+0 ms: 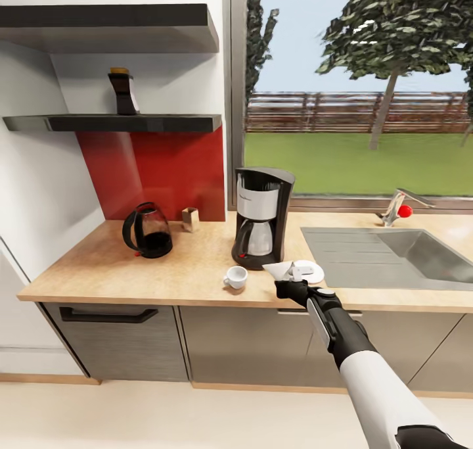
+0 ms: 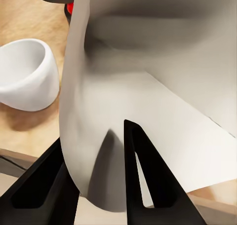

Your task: Set up a coffee station on the kitchen countertop: keep the coffee maker on the countertop, move the bottle of coffee from the kitchen shelf to the counter next to the coffee maker, place a paper coffee filter on top of the coffee maker, put the saucer next to the coffee maker with the coffee cup on the saucer, and place the electric kettle next to the coffee maker.

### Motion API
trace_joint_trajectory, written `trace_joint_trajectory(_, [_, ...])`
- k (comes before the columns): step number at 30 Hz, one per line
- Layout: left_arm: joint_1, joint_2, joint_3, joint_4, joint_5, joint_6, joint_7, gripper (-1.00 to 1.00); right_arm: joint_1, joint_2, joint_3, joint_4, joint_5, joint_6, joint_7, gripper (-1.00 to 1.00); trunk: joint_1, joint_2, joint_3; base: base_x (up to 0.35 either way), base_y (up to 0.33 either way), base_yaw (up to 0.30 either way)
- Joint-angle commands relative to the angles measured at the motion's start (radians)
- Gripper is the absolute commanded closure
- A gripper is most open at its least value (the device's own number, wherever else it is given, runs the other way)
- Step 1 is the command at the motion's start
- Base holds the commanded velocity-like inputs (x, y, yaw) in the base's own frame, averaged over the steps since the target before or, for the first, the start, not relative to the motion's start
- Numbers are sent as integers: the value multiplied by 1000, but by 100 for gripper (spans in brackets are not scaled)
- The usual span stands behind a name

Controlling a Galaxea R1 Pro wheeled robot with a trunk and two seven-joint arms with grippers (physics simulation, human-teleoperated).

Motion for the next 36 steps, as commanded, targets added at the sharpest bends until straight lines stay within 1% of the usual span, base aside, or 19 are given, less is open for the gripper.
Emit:
trace_joint_trajectory(1, [-1,0,6,1,4,-4,0,-100,-1,0,0,-1,-1,6,1,100,1,-2,-2,0,11,0])
trace_joint_trajectory(27, [-2,0,6,1,4,-4,1,-100,0,0,-1,-2,-2,14,2,100,1,-2,-2,-2,3,0])
trace_joint_trajectory(36, [-2,1,5,1,2,-2,-1,-100,-1,-3,-2,-5,0,16,2,100,1,-2,-2,-149,207,0])
